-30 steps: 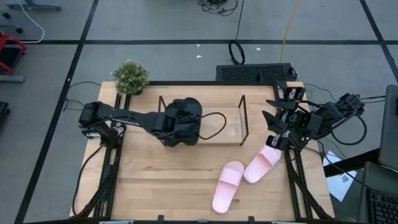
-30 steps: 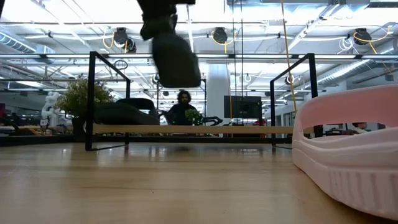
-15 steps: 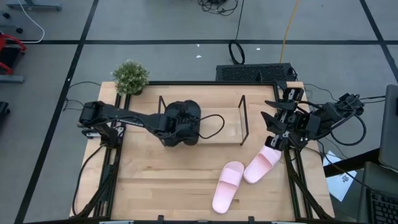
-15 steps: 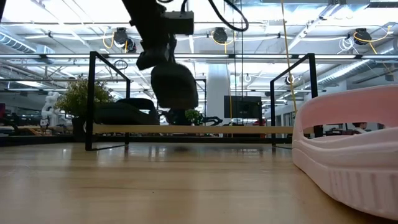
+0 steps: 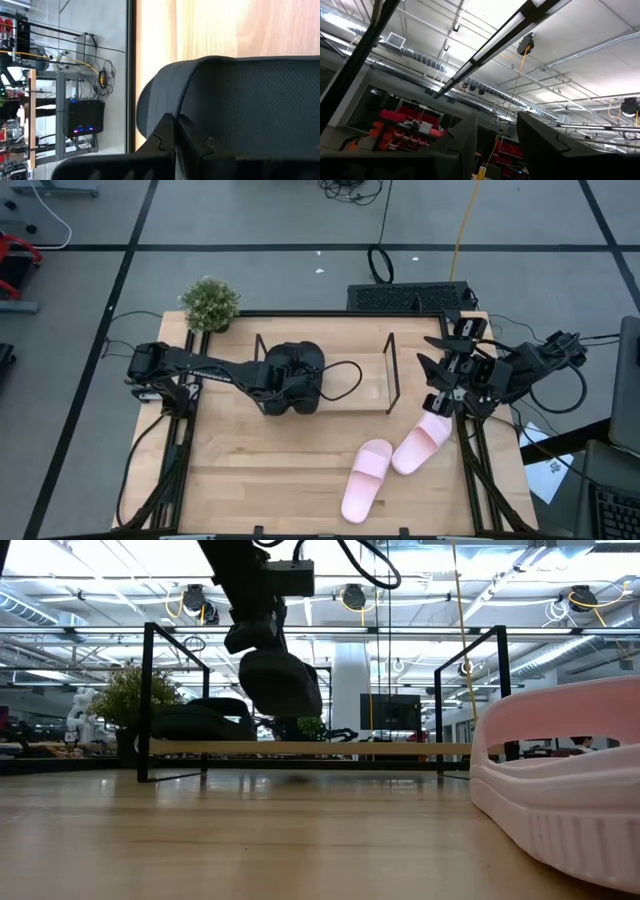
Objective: Pick and place slides into the shelf
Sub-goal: Put the black slipper on the shelf
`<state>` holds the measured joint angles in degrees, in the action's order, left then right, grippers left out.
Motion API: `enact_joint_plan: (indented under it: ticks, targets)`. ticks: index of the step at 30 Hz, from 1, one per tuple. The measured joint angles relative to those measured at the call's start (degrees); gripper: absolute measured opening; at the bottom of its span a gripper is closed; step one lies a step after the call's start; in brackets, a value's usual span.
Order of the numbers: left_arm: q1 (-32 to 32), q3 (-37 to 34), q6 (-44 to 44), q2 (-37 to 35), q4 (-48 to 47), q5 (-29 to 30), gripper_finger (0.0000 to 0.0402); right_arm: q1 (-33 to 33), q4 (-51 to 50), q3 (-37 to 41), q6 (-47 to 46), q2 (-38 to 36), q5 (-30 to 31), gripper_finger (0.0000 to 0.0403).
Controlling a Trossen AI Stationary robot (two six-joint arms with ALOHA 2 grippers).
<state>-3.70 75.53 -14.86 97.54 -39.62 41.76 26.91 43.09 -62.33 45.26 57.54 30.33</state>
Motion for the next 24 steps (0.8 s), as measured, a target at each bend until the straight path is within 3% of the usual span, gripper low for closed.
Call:
enact_joint_plan:
  ticks: [24]
  targets:
    - [-0.5,-4.2,0.1,0.0,5.2,3.0,0.0000,-0.3,0.0,0.0,-1.3,0.0,-0.1,0.0128]
